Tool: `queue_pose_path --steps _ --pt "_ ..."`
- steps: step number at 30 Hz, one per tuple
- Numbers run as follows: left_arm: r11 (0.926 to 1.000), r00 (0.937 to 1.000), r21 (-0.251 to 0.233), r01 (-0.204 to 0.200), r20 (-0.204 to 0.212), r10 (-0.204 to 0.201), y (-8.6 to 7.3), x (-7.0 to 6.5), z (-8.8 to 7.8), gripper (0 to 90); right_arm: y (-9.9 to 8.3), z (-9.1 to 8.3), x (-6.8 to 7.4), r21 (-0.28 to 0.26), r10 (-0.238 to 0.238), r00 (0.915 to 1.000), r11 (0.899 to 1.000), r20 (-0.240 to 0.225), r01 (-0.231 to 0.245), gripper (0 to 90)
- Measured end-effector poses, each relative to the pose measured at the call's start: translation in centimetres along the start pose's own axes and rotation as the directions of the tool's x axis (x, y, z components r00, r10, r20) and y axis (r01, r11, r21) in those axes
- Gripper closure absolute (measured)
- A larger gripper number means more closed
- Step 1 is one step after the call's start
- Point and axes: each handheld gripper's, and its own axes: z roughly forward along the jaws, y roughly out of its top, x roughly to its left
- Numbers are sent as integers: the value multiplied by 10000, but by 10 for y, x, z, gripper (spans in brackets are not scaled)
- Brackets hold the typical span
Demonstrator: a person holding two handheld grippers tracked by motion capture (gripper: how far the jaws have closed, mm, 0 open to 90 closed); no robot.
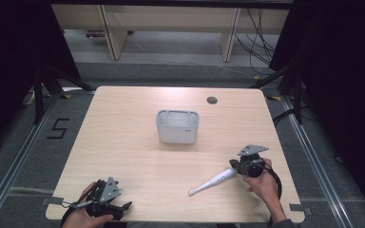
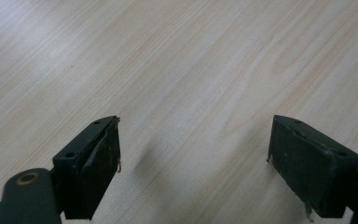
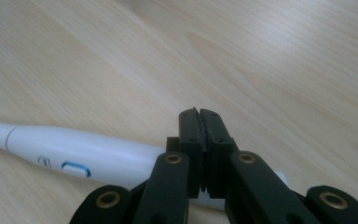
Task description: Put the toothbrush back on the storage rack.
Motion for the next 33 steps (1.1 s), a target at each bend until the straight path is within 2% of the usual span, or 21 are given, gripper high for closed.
queue_pose_path --steps 3,5,6,7,8,10,12,16,17,18,21,22,25,26,27,29,30,31,33 --pt "9999 9999 57 -95 40 95 0 0 0 162 -7 -5 1 -48 41 10000 10000 -27 -41 883" --pt "10000 10000 67 -12 51 12 0 0 0 162 -9 -7 0 -6 -104 9999 9999 4 104 882" --pt "10000 10000 33 49 45 -49 0 -1 1 162 -14 -10 1 -105 171 9998 9998 41 -170 882" --pt "10000 10000 33 49 45 -49 0 -1 1 162 -16 -12 0 54 120 9999 9999 -12 -120 882" --pt "10000 10000 55 -71 40 70 0 0 0 162 -18 -14 0 34 113 9999 9999 47 -113 881" --pt "10000 10000 14 32 27 -33 0 0 0 162 -21 -17 -1 15 240 9997 9997 -7 -240 881" --pt "10000 10000 44 -52 26 52 0 0 0 162 -24 -20 -2 -3 201 9997 9998 101 -201 880" --pt "10000 10000 55 -67 45 67 0 0 0 162 -29 -24 -1 -52 388 9992 9992 83 -387 876" --pt "10000 10000 15 47 22 -47 0 0 0 162 -30 -25 0 29 499 9987 9987 65 -499 874" --pt "10000 10000 27 10 15 -10 0 0 0 162 -32 -26 -1 -24 326 9994 9995 121 -326 873" --pt "10000 10000 72 -17 53 17 0 0 0 162 -34 -30 3 27 553 9984 9985 126 -554 873" --pt "10000 10000 75 14 56 -14 0 0 0 162 -36 -30 2 6 354 9992 9994 162 -354 872" --pt "10000 10000 93 -5 47 4 0 0 0 162 -37 -31 3 -15 374 9992 9993 145 -374 870" --pt "10000 10000 74 -57 46 56 0 0 0 162 -39 -32 7 1 571 9983 9984 127 -571 865" --pt "10000 10000 70 -12 40 12 0 0 0 162 -39 -33 7 14 365 9992 9993 144 -366 864" --pt "10000 10000 43 23 28 -23 0 0 0 162 -41 -35 9 37 298 9993 9995 235 -299 865" --pt "10000 10000 59 -40 34 40 0 0 0 162 -42 -36 12 89 610 9979 9981 201 -612 865" --pt "9999 10000 81 -59 44 59 0 0 0 162 -43 -36 11 61 331 9992 9994 214 -332 865" --pt "10000 10000 79 -48 51 47 0 0 0 162 -43 -37 12 79 300 9994 9995 176 -302 864"
